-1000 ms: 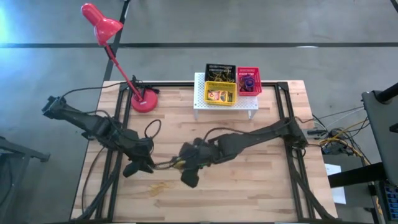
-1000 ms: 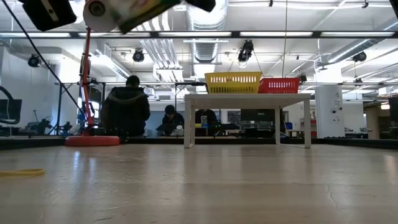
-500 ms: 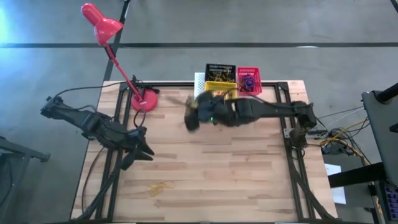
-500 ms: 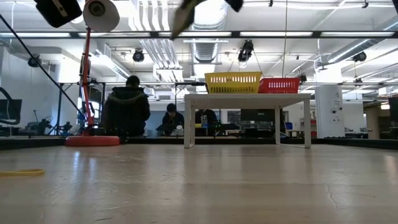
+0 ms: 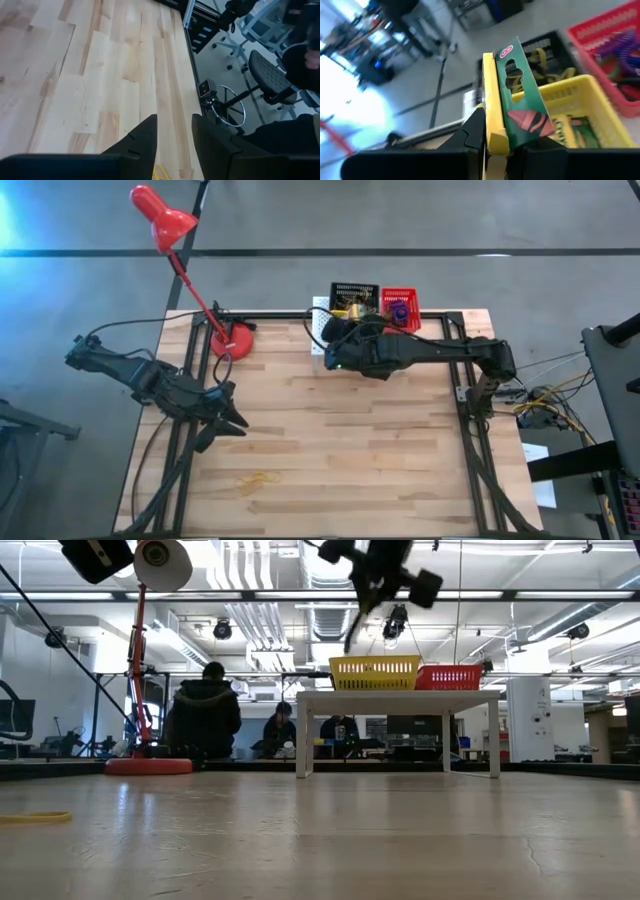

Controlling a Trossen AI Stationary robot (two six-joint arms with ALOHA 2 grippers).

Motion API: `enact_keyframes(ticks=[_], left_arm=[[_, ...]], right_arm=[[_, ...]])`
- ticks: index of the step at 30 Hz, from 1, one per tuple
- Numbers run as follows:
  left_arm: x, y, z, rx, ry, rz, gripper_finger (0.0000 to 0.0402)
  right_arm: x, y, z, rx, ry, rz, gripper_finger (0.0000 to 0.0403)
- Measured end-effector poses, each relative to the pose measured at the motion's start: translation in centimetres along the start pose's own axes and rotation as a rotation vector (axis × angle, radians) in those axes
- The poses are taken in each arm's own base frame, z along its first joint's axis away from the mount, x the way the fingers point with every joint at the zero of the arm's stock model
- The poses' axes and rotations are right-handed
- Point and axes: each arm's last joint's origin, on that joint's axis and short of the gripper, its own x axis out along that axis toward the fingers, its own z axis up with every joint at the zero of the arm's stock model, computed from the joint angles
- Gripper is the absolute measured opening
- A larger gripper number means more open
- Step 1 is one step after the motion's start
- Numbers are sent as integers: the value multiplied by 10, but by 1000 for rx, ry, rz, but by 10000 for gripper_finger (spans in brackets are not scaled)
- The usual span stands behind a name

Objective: Pick & Place Office Desk Supplies
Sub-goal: Put the yellow crayon box in the yellow bin on the shelf

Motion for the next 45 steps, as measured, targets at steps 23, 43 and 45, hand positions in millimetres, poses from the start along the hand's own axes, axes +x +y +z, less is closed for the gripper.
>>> enact_keyframes(ticks=[23, 43, 45], left_arm=[[0, 0, 0, -4, -2, -2, 125], [0, 0, 0, -4, -2, -2, 125], [0, 0, 1, -4, -3, -2, 125]], right_arm=[[49, -23, -23, 186, -87, -81, 42], [54, -27, -25, 51, 78, -93, 147], [51, -27, -20, 13, 104, -85, 165]])
